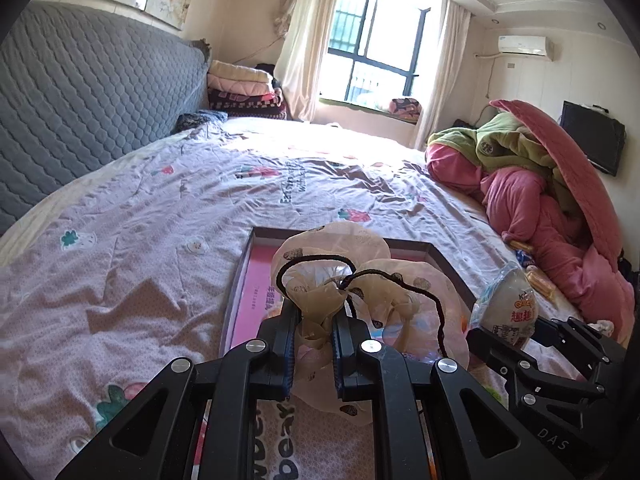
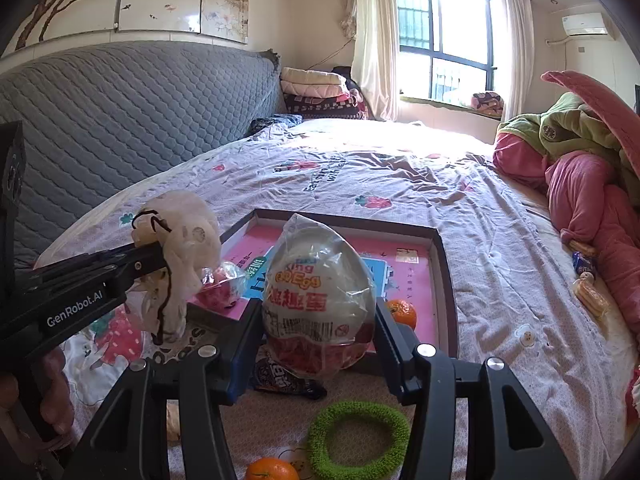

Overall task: Organize objects
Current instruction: 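Lift cloth bag with left tool over tray while right tool carries egg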

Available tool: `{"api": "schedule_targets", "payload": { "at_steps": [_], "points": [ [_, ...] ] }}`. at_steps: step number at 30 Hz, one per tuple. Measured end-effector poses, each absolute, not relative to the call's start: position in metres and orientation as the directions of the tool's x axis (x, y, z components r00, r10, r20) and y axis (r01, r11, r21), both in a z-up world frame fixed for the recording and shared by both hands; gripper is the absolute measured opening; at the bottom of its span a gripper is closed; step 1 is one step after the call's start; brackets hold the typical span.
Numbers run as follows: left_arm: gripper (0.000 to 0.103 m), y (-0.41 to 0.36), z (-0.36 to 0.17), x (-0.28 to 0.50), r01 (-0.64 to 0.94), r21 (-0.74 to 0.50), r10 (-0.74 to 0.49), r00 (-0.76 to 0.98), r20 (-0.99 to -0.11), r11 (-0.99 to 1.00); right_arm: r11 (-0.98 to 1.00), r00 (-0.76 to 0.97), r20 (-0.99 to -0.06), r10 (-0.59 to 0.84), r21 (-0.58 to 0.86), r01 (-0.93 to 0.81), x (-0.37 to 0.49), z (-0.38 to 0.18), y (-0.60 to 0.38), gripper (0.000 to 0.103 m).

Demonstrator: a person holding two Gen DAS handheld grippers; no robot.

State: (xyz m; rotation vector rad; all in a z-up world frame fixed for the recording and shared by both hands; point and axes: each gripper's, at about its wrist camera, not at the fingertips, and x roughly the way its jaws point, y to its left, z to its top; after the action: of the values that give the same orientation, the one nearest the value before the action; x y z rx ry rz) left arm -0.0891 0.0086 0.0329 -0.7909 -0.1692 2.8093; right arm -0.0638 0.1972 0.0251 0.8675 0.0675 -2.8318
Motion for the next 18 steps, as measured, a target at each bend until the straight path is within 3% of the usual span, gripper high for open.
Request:
{"api": "schedule_targets", "payload": {
  "at_steps": [18],
  "points": [
    [0.015,0.002,0.041,-0.133,-0.124,-0.225,0.224,-0.836,-0.501,-0.966,-0.994,-0.861,-0.498,-0.104,0.022,0.107,-0.096,0.033,0.215,0.053]
  ]
}}
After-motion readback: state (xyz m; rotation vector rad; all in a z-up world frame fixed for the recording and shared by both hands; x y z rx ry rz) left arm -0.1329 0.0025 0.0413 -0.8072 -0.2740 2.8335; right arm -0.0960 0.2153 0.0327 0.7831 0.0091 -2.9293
